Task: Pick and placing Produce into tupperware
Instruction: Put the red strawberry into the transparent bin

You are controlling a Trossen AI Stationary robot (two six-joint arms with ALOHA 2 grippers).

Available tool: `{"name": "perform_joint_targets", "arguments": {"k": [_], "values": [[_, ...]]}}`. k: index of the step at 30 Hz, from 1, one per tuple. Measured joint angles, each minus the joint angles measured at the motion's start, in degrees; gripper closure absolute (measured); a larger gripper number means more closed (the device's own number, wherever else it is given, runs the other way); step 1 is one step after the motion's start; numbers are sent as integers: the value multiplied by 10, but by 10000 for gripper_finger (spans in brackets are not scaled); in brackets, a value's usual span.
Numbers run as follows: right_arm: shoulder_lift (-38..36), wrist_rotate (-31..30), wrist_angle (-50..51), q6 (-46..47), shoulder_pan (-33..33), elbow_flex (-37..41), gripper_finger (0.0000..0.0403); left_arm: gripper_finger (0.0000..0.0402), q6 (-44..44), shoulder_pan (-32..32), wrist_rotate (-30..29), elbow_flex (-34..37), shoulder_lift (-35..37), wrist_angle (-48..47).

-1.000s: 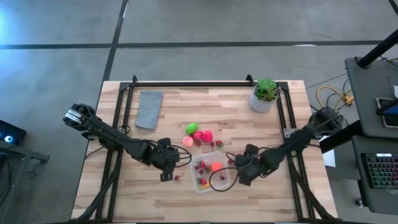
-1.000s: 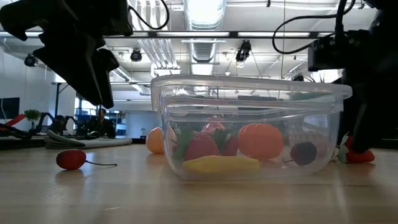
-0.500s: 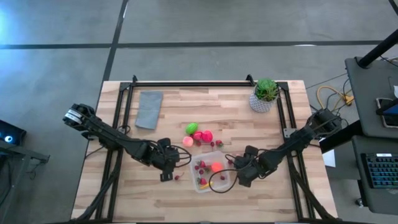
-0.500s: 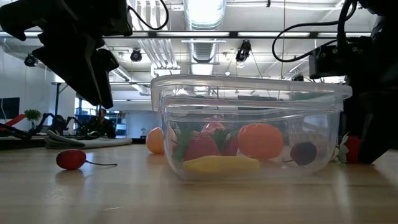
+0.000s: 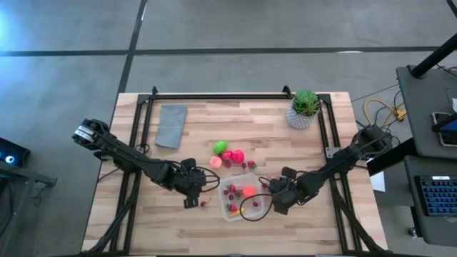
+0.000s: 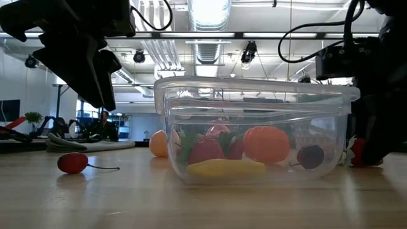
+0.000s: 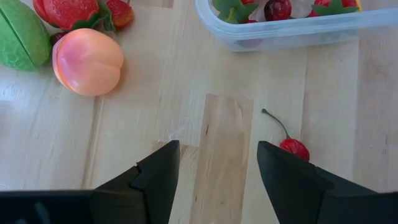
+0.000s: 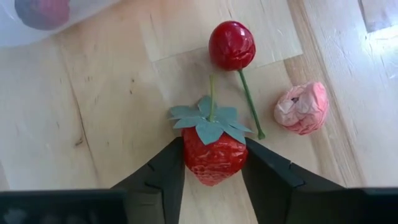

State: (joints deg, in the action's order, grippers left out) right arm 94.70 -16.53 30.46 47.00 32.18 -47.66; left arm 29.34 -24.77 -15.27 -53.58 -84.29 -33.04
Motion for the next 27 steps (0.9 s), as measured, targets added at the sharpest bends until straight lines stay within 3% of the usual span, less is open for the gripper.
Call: {"name": "perform_joint_targets", "arguments": {"k": [10, 18, 23, 27], "values": [[-37, 2, 26, 10, 0, -15, 264, 201, 0, 0, 0, 0, 0, 0], [-85, -5, 65, -44, -1, -101, 262, 201, 0, 0, 0, 0, 0, 2], [-87, -50, 64, -102, -14, -164, 262, 201, 0, 0, -7, 0, 0, 7], [-74, -42, 62, -116, -43, -199, 262, 201, -2, 1, -25, 0, 0, 11]]}}
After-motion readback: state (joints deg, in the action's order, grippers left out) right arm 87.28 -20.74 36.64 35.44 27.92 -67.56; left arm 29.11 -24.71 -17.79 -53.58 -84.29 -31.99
